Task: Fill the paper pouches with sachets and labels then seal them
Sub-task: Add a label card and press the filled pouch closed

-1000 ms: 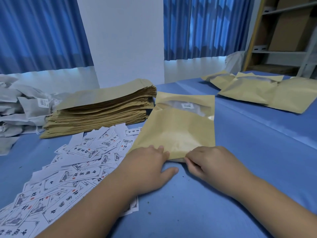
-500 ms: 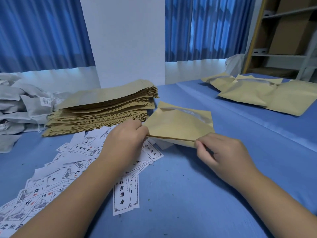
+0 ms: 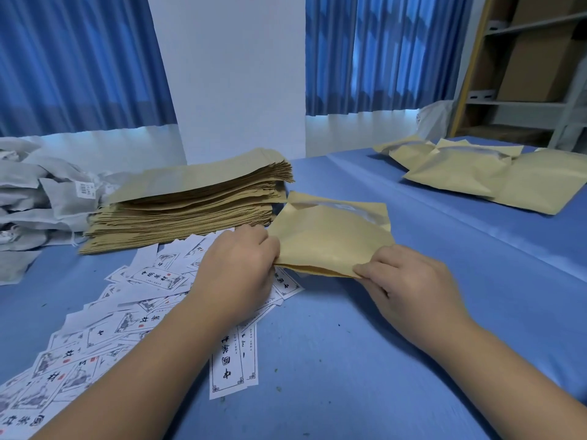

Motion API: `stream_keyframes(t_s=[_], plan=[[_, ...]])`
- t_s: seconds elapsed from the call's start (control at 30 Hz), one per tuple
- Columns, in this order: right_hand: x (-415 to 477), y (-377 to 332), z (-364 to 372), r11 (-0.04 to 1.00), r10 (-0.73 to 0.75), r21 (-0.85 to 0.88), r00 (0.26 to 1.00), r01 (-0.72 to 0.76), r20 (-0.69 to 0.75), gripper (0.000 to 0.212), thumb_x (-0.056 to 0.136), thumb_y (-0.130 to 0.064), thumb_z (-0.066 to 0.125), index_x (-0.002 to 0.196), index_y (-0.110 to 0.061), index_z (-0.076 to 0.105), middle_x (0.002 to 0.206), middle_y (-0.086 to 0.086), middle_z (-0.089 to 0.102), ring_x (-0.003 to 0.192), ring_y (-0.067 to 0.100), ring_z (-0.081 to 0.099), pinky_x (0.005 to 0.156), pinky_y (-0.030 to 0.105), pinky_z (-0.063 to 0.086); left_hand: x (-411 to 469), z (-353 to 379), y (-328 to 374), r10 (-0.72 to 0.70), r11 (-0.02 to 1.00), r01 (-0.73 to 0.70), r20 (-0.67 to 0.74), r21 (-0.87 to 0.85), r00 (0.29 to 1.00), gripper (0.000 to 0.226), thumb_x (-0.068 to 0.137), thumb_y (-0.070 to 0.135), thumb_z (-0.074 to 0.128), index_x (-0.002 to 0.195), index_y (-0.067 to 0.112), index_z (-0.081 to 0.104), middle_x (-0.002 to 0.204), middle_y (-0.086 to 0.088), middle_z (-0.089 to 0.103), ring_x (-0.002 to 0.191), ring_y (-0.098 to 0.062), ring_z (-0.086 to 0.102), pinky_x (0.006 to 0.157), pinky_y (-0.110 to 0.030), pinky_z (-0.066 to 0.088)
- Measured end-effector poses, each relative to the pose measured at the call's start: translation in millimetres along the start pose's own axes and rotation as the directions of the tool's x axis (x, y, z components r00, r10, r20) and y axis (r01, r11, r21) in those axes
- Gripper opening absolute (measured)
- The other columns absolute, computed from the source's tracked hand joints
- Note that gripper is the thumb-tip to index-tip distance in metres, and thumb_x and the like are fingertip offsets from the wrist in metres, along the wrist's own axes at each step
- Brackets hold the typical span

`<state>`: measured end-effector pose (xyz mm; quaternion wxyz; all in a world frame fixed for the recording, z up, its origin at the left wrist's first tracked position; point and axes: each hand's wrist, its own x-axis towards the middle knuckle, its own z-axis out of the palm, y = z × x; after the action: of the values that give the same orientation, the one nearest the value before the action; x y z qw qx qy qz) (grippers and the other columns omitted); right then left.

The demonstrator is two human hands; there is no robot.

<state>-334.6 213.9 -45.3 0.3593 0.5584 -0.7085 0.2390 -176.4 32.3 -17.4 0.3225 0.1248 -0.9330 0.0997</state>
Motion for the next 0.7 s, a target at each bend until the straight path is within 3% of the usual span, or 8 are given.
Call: stream_keyframes(t_s=[0.17, 0.4, 0.57, 0.7], plan=[[0, 0, 1, 1.000, -0.016, -0.004, 0.999, 0.016, -0.037, 0.020, 0.059, 0.008, 0.082, 0.064, -0.008, 0.070, 0.057, 0.007, 0.055, 0.051, 0.029, 0.055, 0.038, 0.029, 0.041, 4, 4, 6, 0.117, 0.993, -0.118, 0.017, 0.032, 0.993, 0.025, 0.051, -0.008, 0.078, 0.061, 0.008, 0.062, 0.058, -0.007, 0.054, 0.052, -0.028, 0.052, 0.046, -0.035, 0.041], [2, -3, 1, 0.999, -0.043, 0.012, 0.998, 0.044, -0.036, 0.020, 0.060, 0.009, 0.079, 0.065, -0.007, 0.068, 0.058, 0.006, 0.055, 0.052, 0.028, 0.055, 0.039, 0.030, 0.042, 5, 2, 11, 0.087, 0.996, -0.089, 0.049, 0.026, 0.995, 0.027, 0.049, -0.007, 0.078, 0.062, 0.007, 0.059, 0.060, -0.008, 0.052, 0.052, -0.029, 0.050, 0.046, -0.032, 0.035], [2, -7, 0, 0.999, -0.051, 0.011, 0.999, 0.051, -0.014, 0.013, 0.071, -0.001, 0.079, 0.067, -0.010, 0.070, 0.059, 0.004, 0.055, 0.053, 0.028, 0.054, 0.040, 0.029, 0.041, 7, 8, 18, 0.126, 0.992, -0.125, 0.031, -0.032, 0.992, 0.023, 0.058, -0.001, 0.082, 0.061, 0.008, 0.061, 0.059, -0.007, 0.053, 0.052, -0.029, 0.052, 0.045, -0.033, 0.040], [3, -8, -2, 0.999, 0.011, 0.046, 1.000, -0.012, 0.020, 0.013, 0.072, -0.017, 0.082, 0.072, -0.013, 0.070, 0.067, 0.001, 0.059, 0.059, 0.026, 0.056, 0.046, 0.024, 0.037, 7, 7, 14, 0.061, 0.997, -0.058, 0.049, -0.059, 0.997, 0.026, 0.054, -0.006, 0.080, 0.059, 0.008, 0.059, 0.058, -0.006, 0.053, 0.051, -0.029, 0.051, 0.047, -0.029, 0.030]])
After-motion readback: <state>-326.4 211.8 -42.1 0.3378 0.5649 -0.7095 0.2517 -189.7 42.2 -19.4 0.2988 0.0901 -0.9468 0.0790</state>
